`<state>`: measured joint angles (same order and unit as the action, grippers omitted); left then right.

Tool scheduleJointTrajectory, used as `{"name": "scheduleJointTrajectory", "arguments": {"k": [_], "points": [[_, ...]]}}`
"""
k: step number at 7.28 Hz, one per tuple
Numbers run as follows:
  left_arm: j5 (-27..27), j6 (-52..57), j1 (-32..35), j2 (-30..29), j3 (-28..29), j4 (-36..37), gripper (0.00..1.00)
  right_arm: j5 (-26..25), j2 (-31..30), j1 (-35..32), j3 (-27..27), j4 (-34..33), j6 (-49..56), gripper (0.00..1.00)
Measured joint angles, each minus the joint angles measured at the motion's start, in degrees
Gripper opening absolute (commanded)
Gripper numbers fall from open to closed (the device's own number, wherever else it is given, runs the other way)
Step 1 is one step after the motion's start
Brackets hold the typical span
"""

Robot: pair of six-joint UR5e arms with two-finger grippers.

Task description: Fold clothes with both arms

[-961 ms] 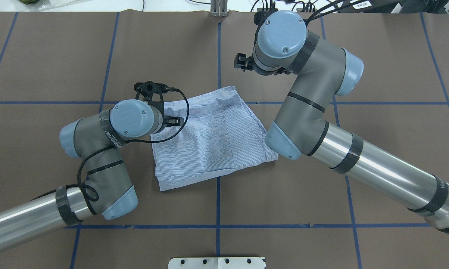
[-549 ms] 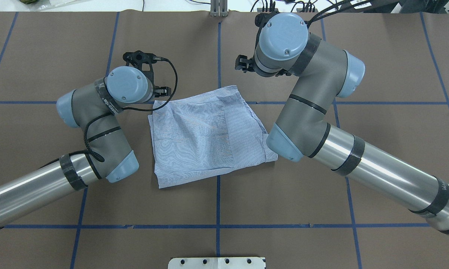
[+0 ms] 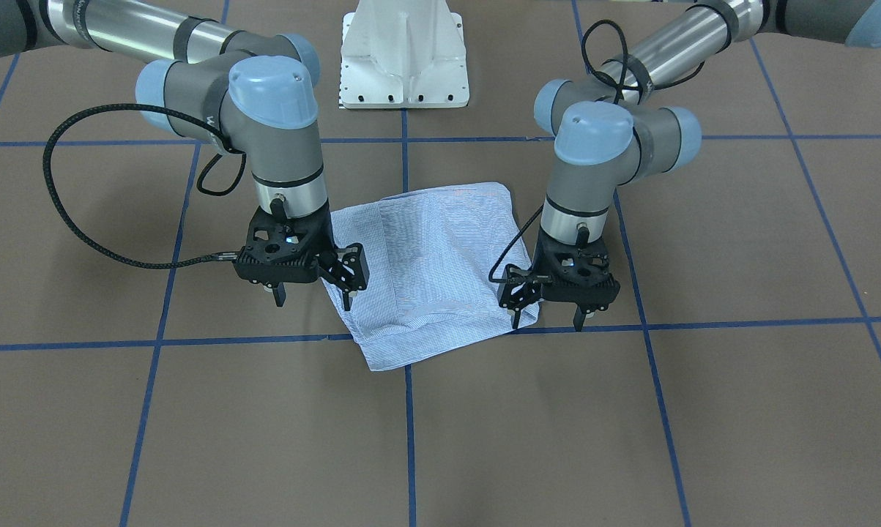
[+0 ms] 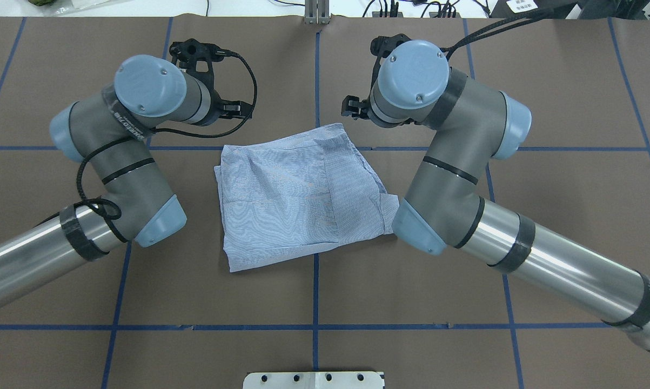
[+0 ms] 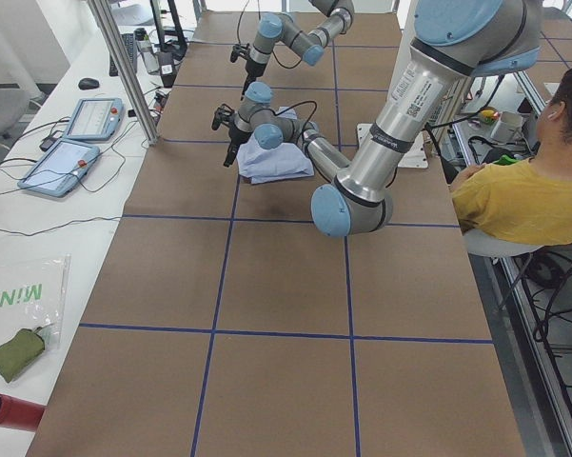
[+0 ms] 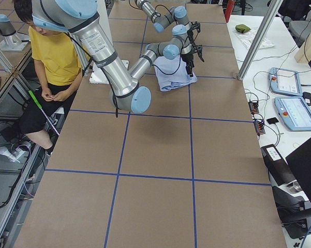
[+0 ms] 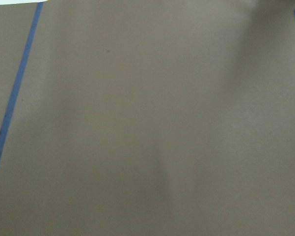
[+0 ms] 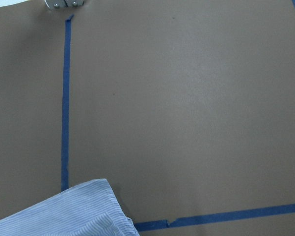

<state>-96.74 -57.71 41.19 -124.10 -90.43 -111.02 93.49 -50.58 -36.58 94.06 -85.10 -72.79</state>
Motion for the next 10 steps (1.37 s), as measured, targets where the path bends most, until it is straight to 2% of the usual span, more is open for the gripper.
{"name": "scheduleJointTrajectory", "arguments": {"k": [1, 3, 5, 7, 10], "points": [[-1.62, 2.90, 0.54, 2.25, -3.88, 0.14, 1.00, -2.54, -2.39, 2.91, 3.76, -0.57, -3.73, 1.00], [-2.84, 6.39, 1.67, 4.43, -6.99, 0.26, 1.00, -7.75, -4.31, 9.24, 8.06, -4.22, -11.37, 1.00], [-3.00, 6.91, 1.82, 4.94, -7.32, 0.28, 1.00, -13.50, -6.06, 14.90, 8.80, -5.32, -16.46, 1.00], [-3.02, 6.92, 1.77, 5.34, -7.31, 0.28, 1.00, -16.25, -7.35, 17.95, 8.71, -5.02, -18.46, 1.00], [-2.96, 6.58, 1.70, 6.22, -7.40, 0.26, 1.00, -19.01, -10.49, 19.74, 7.84, 0.98, -18.42, 1.00]]}}
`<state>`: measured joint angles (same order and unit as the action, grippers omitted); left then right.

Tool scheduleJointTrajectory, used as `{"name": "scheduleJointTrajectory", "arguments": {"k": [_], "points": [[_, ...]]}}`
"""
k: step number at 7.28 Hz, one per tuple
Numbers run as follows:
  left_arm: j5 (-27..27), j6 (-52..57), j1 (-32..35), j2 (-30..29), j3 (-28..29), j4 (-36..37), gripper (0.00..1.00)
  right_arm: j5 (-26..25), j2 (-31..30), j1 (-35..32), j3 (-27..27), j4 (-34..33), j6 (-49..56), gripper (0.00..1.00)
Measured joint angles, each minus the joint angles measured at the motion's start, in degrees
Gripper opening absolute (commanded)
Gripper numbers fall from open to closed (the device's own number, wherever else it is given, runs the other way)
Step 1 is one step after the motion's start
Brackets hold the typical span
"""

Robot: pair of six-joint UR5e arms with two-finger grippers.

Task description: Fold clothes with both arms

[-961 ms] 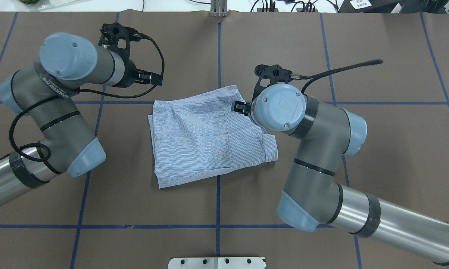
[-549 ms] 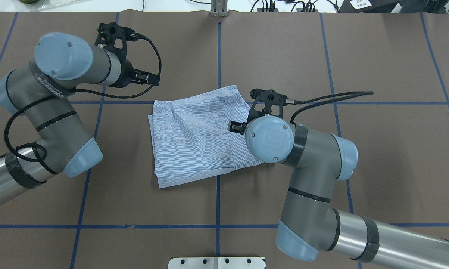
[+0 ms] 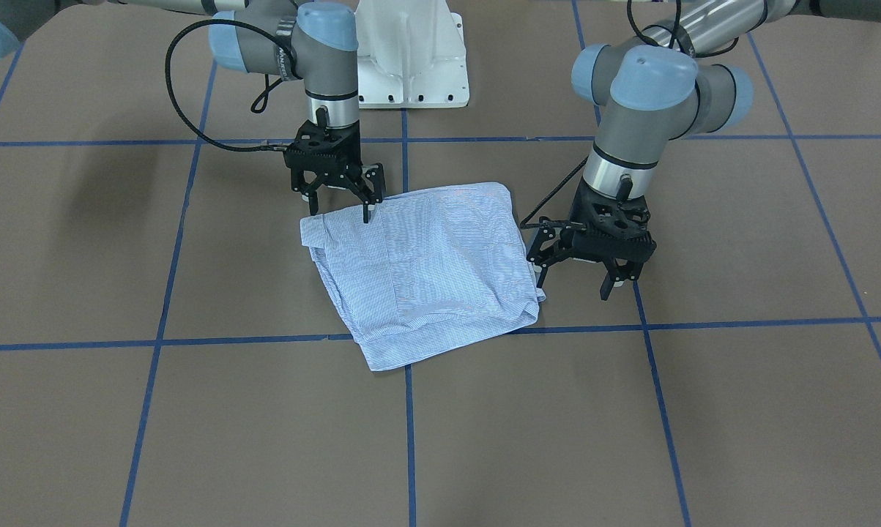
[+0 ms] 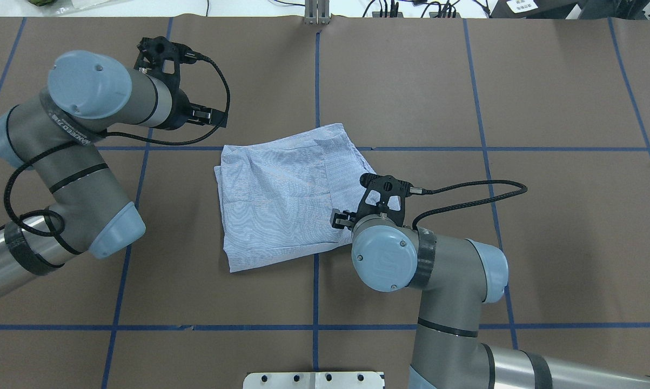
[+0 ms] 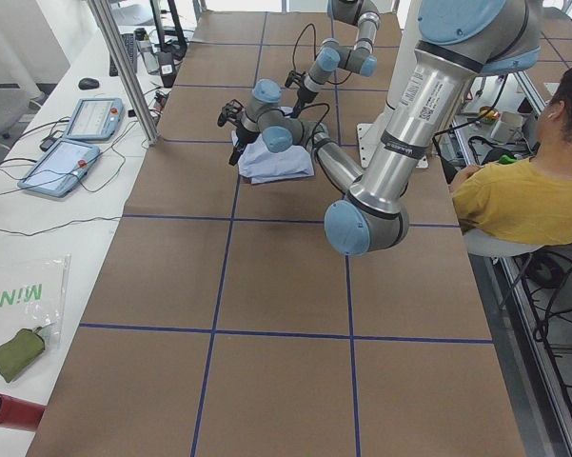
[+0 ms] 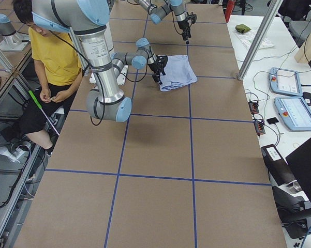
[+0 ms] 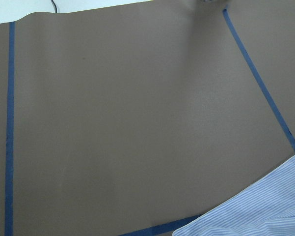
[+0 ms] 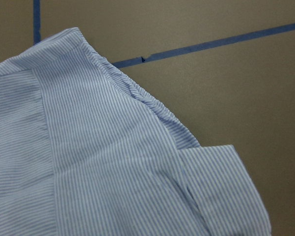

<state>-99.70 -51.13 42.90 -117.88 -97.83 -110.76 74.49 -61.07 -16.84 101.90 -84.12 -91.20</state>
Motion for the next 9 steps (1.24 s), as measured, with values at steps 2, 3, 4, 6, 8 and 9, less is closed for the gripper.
{"name": "scheduleJointTrajectory", "arguments": {"k": [2, 3, 4, 6, 8, 9], "points": [[0.03, -0.29, 0.00, 0.57, -0.19, -0.08, 1.00, -1.21, -0.93, 0.54, -3.34, 5.74, 0.52, 1.00], [0.03, -0.34, -0.04, 0.66, -0.22, -0.12, 1.00, -1.93, -0.97, 0.97, -5.06, 8.20, 0.61, 1.00], [0.03, -0.43, -0.06, 0.69, -0.24, -0.15, 1.00, -2.14, -0.87, 1.03, -5.62, 9.60, 0.74, 1.00], [-0.03, -0.75, -0.12, 0.70, -0.25, -0.12, 1.00, -0.65, -0.67, 0.07, -1.74, 6.34, 2.66, 1.00], [-0.05, -1.44, -0.29, 0.66, -0.37, -0.15, 1.00, 3.81, -0.41, -2.21, 7.29, -4.53, 4.74, 1.00], [-0.28, -1.52, -0.26, 0.71, -0.75, -0.14, 1.00, 6.99, -0.28, -4.41, 10.75, -8.55, 6.74, 1.00]]}}
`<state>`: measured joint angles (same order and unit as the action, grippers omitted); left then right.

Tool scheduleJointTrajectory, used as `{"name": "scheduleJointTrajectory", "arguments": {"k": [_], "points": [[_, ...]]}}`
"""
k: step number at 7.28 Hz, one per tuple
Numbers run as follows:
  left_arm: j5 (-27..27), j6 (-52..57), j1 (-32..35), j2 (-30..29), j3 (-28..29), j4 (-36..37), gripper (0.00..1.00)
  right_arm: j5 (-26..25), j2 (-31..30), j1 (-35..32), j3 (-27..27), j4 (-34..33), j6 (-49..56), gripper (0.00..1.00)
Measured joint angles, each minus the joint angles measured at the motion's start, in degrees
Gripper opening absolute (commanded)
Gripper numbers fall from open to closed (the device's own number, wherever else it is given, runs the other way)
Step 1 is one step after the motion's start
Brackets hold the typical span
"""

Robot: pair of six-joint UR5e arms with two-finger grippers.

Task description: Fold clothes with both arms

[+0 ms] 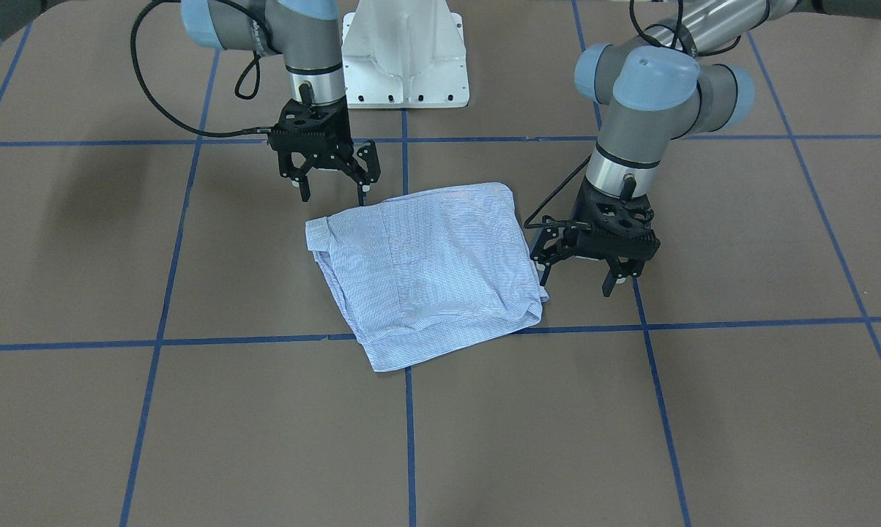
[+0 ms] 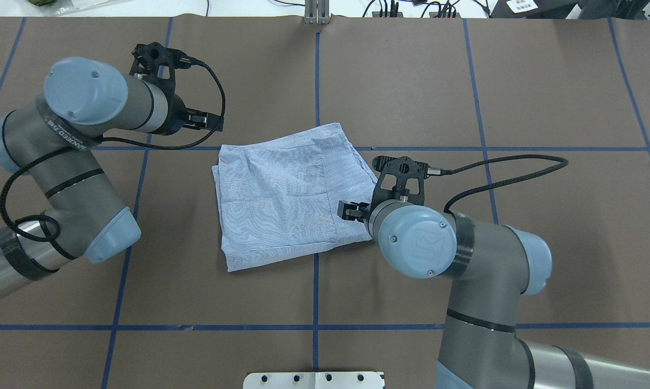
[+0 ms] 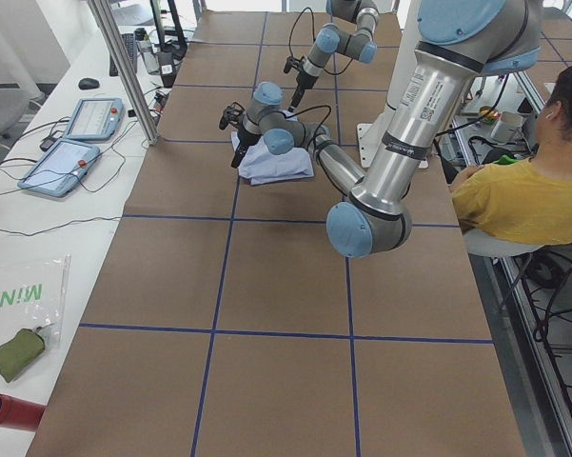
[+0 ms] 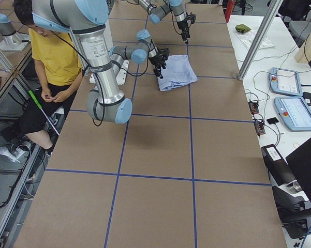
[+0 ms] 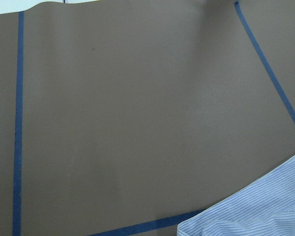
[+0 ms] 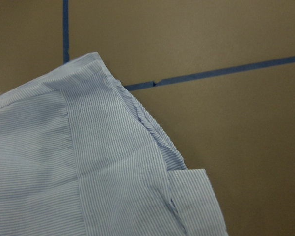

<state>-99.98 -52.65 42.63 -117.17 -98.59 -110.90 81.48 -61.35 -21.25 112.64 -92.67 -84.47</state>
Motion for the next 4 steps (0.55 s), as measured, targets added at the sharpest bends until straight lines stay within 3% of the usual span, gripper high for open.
{"name": "scheduleJointTrajectory", "arguments": {"k": [2, 4], "points": [[-2.14, 1.80, 0.18, 4.61, -4.84, 0.06, 1.00, 10.39, -0.05, -8.73, 2.55, -2.96, 8.63, 1.00], [-4.20, 8.86, 0.92, 15.77, -15.18, 0.33, 1.00, 23.14, -1.80, -20.48, 2.49, -3.42, 21.54, 1.00]]}}
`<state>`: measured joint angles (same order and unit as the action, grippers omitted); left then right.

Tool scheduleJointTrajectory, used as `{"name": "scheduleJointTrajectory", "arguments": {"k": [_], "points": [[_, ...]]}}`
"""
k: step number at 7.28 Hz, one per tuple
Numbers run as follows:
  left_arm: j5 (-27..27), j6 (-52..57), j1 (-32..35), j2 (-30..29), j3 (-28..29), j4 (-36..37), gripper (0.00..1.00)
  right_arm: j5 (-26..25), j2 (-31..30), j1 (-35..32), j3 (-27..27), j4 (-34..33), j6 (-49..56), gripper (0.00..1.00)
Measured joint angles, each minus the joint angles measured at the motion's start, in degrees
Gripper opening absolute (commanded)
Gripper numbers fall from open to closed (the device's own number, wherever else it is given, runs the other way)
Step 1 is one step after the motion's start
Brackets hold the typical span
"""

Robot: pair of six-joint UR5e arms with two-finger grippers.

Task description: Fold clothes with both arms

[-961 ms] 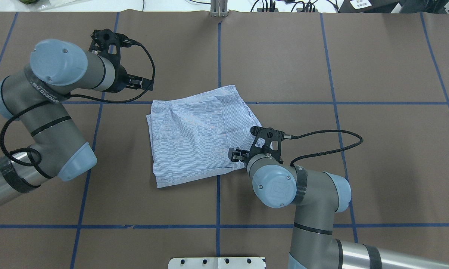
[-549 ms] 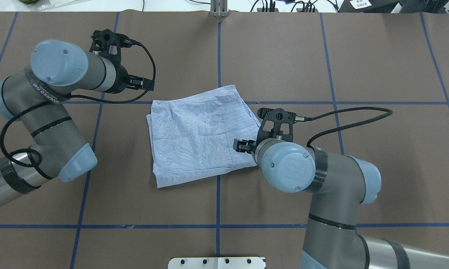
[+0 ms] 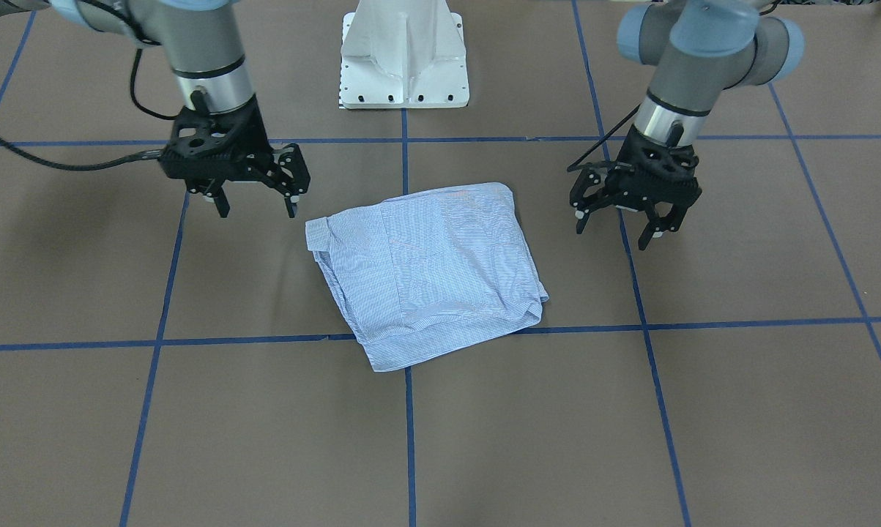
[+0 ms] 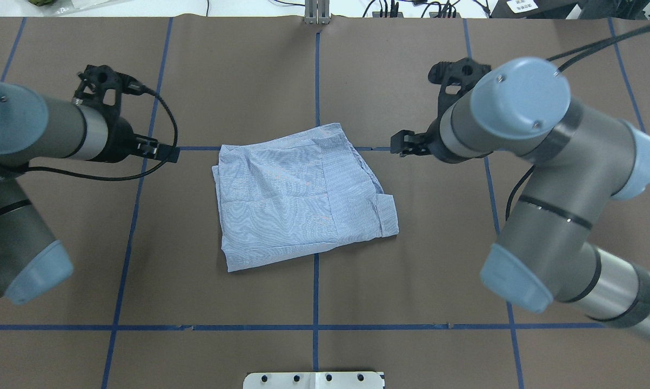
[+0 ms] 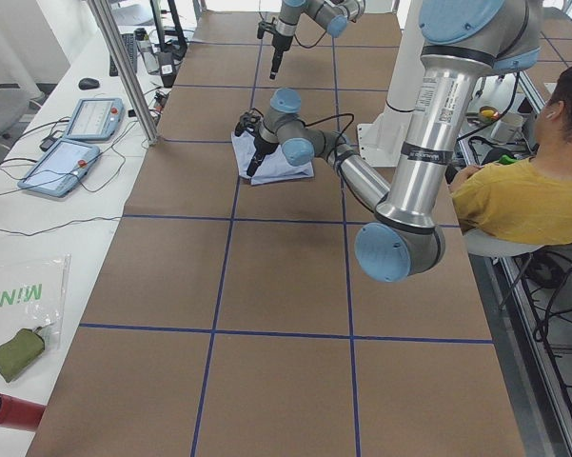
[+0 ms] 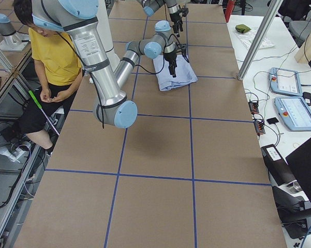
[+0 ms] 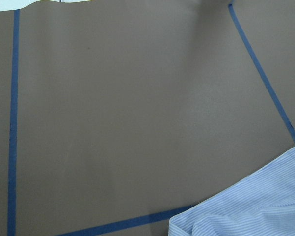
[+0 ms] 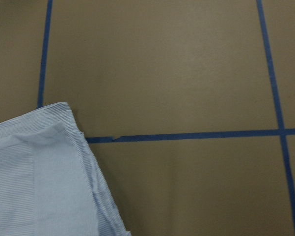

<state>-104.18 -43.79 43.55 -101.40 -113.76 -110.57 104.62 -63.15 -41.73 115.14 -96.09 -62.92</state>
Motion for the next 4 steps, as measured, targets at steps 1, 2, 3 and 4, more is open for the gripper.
{"name": "scheduleJointTrajectory", "arguments": {"k": [1, 2, 3, 4], "points": [[-1.08, 4.68, 1.69, 4.98, -3.57, 0.04, 1.00, 5.35, -2.18, -5.71, -0.20, -0.06, 6.97, 1.00], [-3.56, 11.07, 5.23, 9.35, -5.71, -0.06, 1.00, 10.77, -5.06, -11.90, -0.82, -0.09, 15.50, 1.00], [-7.46, 19.11, 10.58, 13.25, -6.71, -0.20, 1.00, 16.01, -8.59, -18.46, -1.76, -0.08, 25.19, 1.00], [-12.33, 28.92, 17.75, 17.04, -6.71, -0.17, 1.00, 20.89, -13.11, -25.56, -2.93, -0.07, 36.49, 1.00]]}}
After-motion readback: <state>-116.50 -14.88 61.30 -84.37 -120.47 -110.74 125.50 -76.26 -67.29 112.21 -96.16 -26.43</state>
